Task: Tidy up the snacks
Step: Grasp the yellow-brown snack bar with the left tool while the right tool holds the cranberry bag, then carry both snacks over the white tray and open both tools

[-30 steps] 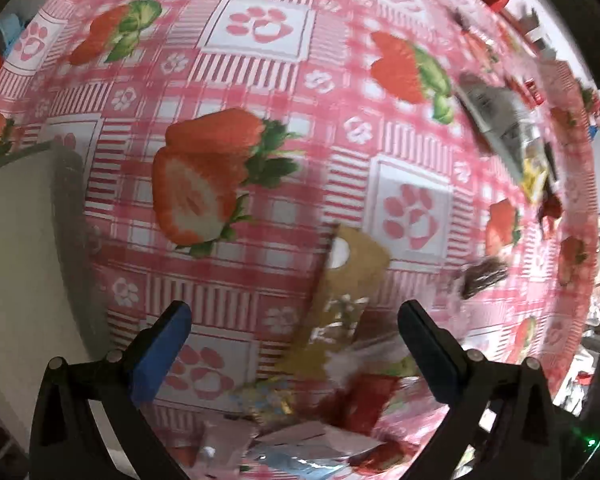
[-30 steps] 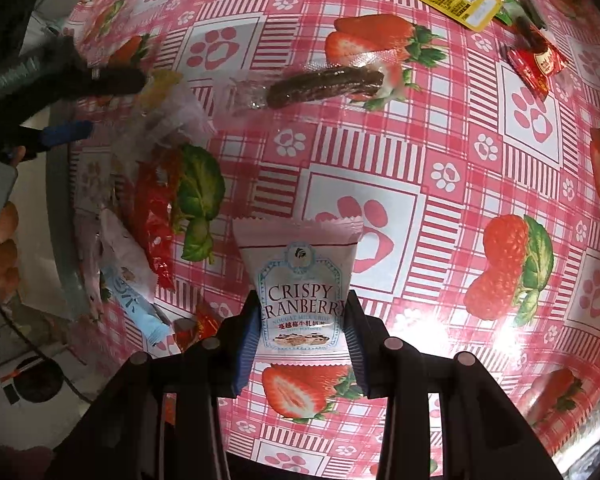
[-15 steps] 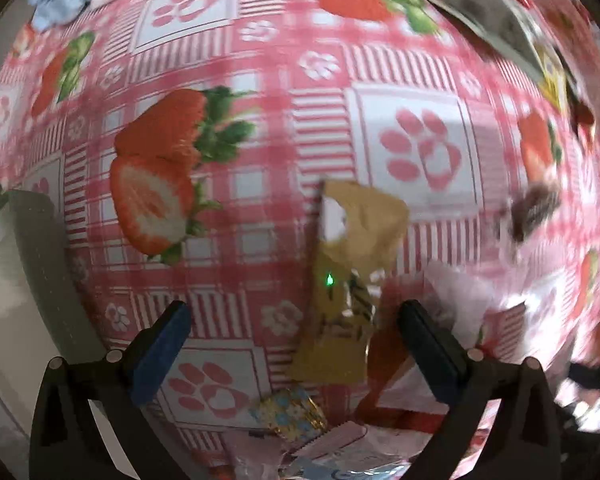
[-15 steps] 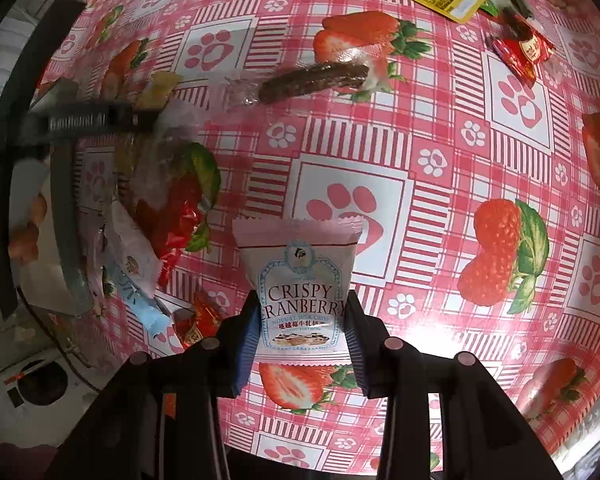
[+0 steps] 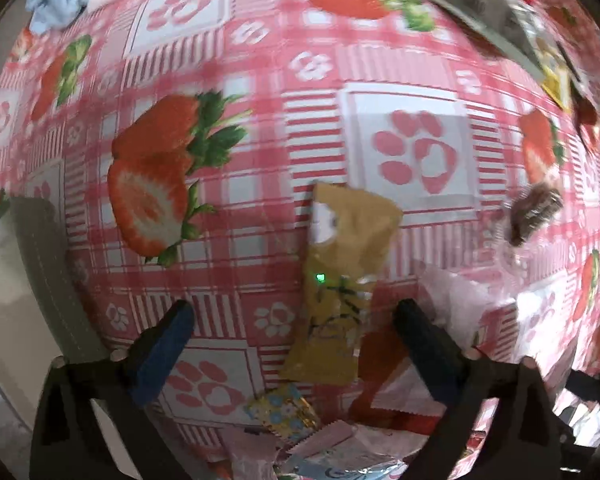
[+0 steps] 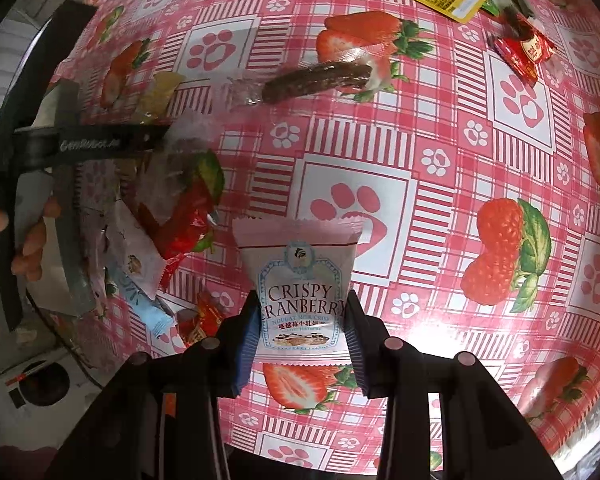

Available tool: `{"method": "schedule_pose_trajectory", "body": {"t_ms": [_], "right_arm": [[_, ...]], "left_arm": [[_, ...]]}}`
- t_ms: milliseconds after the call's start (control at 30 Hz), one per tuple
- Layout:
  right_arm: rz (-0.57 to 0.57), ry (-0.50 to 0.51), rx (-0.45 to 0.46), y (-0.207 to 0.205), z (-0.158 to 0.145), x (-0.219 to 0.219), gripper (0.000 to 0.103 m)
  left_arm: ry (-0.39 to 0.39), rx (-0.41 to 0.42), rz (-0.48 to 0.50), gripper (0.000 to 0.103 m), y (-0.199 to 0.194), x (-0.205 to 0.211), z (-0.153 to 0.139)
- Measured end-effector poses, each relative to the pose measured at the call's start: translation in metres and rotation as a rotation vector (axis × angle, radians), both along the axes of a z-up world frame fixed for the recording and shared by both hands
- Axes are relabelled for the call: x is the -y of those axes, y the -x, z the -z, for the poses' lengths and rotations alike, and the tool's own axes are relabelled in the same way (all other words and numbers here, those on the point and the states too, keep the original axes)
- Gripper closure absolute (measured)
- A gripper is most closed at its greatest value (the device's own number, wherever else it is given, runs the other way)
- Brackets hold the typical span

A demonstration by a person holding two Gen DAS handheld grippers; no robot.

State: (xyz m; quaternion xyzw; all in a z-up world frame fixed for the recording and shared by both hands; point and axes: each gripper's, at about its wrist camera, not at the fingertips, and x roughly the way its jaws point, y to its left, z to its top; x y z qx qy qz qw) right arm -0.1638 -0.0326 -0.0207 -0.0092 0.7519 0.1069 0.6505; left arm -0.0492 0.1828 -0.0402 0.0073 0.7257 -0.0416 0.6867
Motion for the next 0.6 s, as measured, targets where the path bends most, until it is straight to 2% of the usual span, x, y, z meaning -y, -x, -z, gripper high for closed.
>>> {"method": "schedule_pose_trajectory", "body": {"t_ms": [33,133,200,233,267,333,600], "right_arm": [[-0.001,-0.002,0.002,0.000,-0.002,-0.001,0.062],[0.007,-0.004,0.006,-0.001,-0.006,-0.005,0.062],[0.010,-0.003,0.005,-0.003,-0.010,-0.007,0.062],[0.011,-0.006,0.006,-0.003,-0.014,-0.007,0.062],[0.011,-0.008,0.007,-0.006,-0.020,-0.008,0.062],[0.005,-0.007,0.014,-0.009,-0.027,-0.012,0.062],[-0.012,-0.017,0.035,-0.022,-0.054,-0.031,0.062]], "left_arm": [[0.005,0.008,0.015,0.016,0.001,0.004,-0.003],[0.016,0.016,0.025,0.041,0.005,0.010,-0.010],[0.018,0.018,0.006,0.068,0.006,0.007,-0.014],[0.020,0.013,-0.005,0.076,0.006,0.005,-0.016],[0.037,0.006,-0.025,0.079,0.007,0.000,-0.016],[0.047,0.002,-0.053,0.079,0.009,-0.006,-0.019],[0.120,0.096,-0.070,0.079,0.033,-0.024,-0.064]]}}
